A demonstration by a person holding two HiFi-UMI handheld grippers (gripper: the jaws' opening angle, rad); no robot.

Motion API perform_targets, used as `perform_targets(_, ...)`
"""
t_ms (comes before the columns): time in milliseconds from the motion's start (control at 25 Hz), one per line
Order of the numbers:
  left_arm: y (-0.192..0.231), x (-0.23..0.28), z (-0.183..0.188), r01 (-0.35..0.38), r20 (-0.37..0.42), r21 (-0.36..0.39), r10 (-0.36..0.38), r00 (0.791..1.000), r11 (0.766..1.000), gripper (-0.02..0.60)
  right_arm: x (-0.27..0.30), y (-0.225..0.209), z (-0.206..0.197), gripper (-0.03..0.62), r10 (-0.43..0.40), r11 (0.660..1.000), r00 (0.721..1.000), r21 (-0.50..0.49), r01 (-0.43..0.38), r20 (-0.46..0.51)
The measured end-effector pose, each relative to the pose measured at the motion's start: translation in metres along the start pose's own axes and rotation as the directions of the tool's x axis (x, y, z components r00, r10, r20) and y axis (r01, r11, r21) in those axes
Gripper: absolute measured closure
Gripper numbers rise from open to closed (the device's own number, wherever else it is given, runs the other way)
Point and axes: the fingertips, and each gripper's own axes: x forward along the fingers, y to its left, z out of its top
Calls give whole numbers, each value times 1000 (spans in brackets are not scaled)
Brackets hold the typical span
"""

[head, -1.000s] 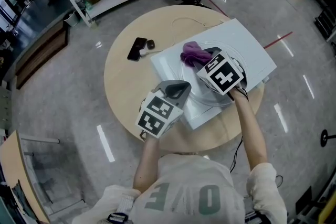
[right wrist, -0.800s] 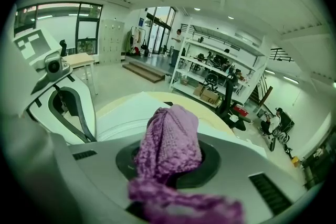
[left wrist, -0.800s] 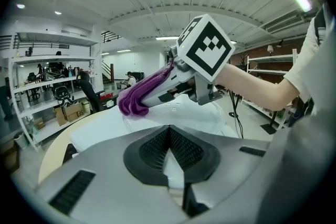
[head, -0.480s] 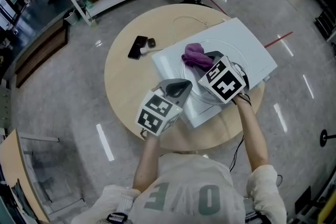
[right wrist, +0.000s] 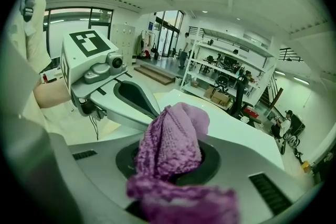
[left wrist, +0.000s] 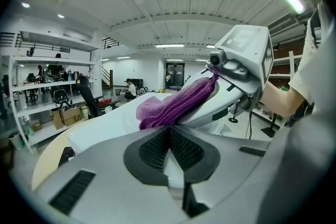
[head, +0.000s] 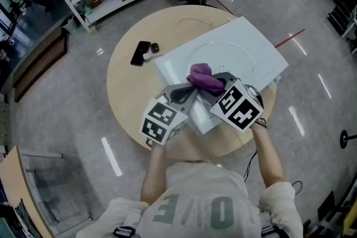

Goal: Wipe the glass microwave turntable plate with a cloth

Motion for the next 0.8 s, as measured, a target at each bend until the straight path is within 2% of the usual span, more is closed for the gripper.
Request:
perform_targets(200, 0, 1, -1, 13, 3, -14, -13, 1000, 1000, 580, -2, -10, 2, 537, -11, 1000, 1000, 23, 11, 20)
perform_targets(440, -1, 1, 1, 11, 5, -22, -11, 1000, 1000, 580, 0, -86, 18, 537, -154, 987, 988, 56, 152, 35)
perform_targets(600, 0, 3, -1, 8, 4, -26, -7, 1000, 1000, 580, 24, -132, 11, 539, -227, 969, 974, 101, 227, -16)
perform_targets(680, 0, 3, 0, 4, 6, -32, -4, 1000, 999, 580, 36, -140, 0, 537, -239, 963, 969, 110, 245, -58)
perform_targets(800, 0, 2, 0, -1, 8, -32, 1, 1000, 999, 580, 40, -133, -6, 539, -225, 965, 973, 126, 230, -57)
